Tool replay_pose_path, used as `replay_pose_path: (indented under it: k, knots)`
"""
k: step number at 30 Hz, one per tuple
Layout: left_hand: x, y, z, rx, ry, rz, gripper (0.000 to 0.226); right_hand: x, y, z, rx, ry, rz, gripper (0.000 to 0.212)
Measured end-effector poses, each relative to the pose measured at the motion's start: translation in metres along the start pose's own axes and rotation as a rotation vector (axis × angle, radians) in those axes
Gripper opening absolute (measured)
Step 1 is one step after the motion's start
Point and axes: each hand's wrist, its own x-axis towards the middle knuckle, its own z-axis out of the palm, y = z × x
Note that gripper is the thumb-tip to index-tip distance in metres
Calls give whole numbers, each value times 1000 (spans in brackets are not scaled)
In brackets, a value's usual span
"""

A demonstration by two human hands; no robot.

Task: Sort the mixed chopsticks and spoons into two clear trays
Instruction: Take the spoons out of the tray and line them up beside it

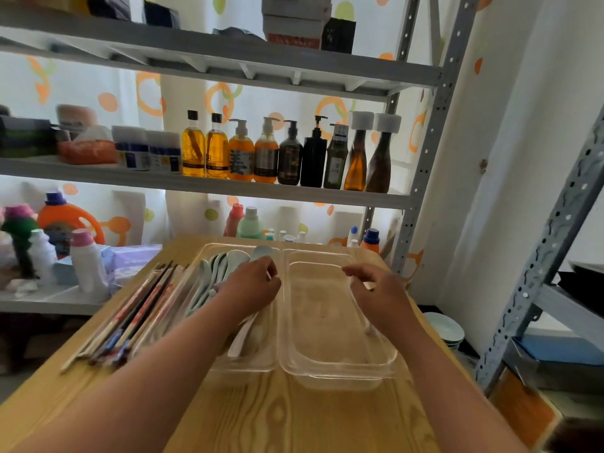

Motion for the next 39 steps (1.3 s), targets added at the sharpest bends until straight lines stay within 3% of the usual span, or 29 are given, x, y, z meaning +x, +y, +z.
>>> replay_pose_path:
  k: [7, 13, 23, 31, 39]
  knots:
    - [-25, -34, -36, 24, 80, -29, 18, -23, -70, 56, -216, -269, -248, 19]
    - [-37, -48, -48, -10, 135, -22, 10, -33, -104, 97, -465, -583, -378, 28]
    - [-45, -56, -52, -85, 85, -19, 9, -20, -111, 135, -600, -926, -242, 40]
    - [-43, -55, -49, -77, 84, -44, 10, -23, -123, 128, -667, -981, -235, 36]
    - [-40, -55, -53, -111, 101, -53, 14, -27, -126, 113, -610, -824, -302, 40]
